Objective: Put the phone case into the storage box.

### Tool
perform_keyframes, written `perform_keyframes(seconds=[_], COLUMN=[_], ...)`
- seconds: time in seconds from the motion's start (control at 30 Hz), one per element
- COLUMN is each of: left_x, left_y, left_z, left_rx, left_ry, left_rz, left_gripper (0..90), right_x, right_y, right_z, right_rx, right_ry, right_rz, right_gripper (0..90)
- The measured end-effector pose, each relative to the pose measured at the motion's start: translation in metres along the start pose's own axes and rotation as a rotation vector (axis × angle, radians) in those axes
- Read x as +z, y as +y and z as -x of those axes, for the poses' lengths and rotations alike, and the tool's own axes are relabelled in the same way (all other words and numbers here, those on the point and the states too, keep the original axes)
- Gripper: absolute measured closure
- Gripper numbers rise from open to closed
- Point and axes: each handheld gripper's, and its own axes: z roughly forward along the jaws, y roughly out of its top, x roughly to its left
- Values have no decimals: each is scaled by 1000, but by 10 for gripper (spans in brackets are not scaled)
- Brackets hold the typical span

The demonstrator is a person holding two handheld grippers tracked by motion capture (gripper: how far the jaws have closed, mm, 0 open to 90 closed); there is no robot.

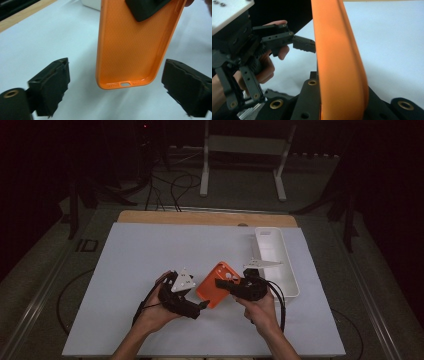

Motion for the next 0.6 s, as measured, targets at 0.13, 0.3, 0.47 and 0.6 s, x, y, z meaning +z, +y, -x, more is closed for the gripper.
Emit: perform_keyframes(seconds=[0.13,0.3,0.47,0.6], left_x=[-1,-2,0,0], left_y=[-1,-4,-5,-6], left_z=[-3,-6,-5,-5], left_rx=[-13,-36,-32,-25], left_ry=[-21,-96,-117,-142], left_rz=[3,15,9,14], left_gripper=[56,46,69,155], right_x=[-3,-9,-12,-12], right_y=[0,0,0,1], right_z=[-1,-4,-8,-11], right_rx=[-20,-82,-132,-169], right_ry=[12,59,91,110], right_rz=[-1,-1,-10,-21], right_gripper=[858,857,857,857])
